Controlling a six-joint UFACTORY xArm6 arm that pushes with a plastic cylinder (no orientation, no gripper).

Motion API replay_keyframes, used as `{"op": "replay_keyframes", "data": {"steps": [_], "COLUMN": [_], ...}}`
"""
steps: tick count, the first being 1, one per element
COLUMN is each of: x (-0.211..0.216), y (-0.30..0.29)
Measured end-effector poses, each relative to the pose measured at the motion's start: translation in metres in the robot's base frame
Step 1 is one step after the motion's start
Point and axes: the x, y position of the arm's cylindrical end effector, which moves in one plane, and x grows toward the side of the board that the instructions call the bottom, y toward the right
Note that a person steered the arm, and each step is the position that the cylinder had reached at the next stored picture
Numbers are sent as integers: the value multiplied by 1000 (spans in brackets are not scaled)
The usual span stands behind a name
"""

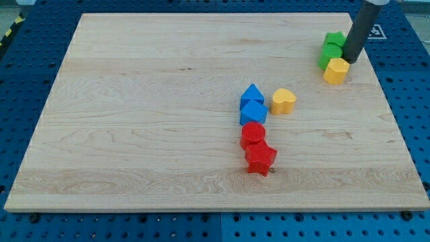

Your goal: Slightly slide the hexagon towards the heart

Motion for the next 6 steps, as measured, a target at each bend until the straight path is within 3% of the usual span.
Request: {"op": "replay_keyframes", "data": {"steps": [6], "x": [25], "y": [-31]}}
